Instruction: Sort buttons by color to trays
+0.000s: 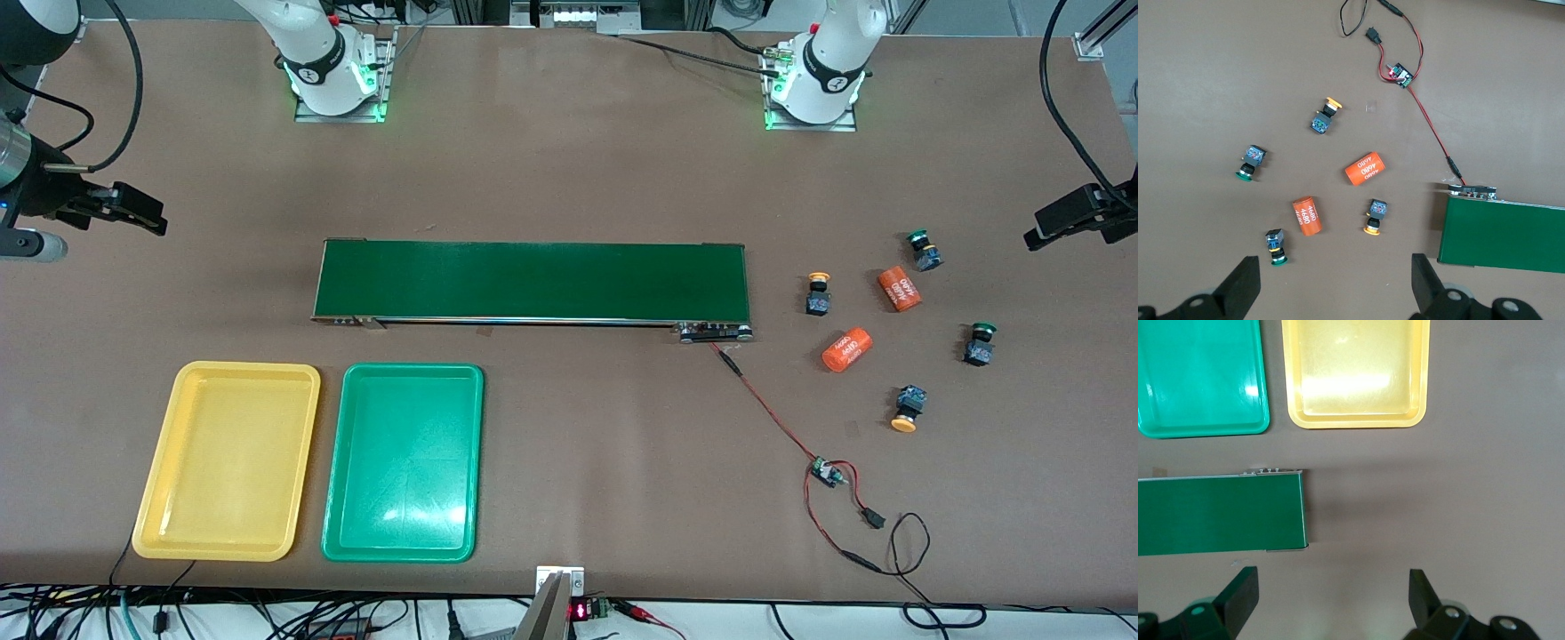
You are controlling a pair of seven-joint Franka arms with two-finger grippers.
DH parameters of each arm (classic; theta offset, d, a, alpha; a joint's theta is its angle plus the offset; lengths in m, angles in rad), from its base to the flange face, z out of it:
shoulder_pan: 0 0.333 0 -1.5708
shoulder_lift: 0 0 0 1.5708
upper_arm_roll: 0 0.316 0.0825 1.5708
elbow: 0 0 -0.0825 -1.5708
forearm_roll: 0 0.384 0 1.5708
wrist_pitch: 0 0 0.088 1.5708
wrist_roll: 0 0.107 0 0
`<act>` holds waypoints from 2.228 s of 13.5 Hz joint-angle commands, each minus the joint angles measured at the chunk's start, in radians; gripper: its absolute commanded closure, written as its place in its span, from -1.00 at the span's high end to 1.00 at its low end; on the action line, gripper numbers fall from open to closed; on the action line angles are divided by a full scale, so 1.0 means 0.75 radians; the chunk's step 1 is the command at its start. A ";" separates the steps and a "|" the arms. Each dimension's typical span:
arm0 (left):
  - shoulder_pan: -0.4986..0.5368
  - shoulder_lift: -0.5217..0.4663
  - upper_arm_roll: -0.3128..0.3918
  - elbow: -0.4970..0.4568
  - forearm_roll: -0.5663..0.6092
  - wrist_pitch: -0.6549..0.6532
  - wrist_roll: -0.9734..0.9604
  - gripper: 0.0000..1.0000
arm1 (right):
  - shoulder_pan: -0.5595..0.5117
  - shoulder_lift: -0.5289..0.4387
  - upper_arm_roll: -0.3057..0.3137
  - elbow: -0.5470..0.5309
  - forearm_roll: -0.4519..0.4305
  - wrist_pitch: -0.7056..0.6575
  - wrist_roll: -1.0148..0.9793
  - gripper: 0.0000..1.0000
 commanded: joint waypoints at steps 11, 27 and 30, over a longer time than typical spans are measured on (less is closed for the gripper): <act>-0.004 0.077 -0.007 -0.015 0.005 0.011 0.024 1.00 | -0.006 -0.006 0.000 -0.005 0.058 0.006 0.050 1.00; -0.213 0.503 -0.033 -0.162 0.007 0.289 0.133 1.00 | -0.001 0.004 0.000 -0.003 0.060 0.016 0.052 1.00; -0.207 0.533 -0.035 -0.229 0.005 0.403 0.355 1.00 | -0.006 0.004 0.000 -0.005 0.060 0.014 0.050 1.00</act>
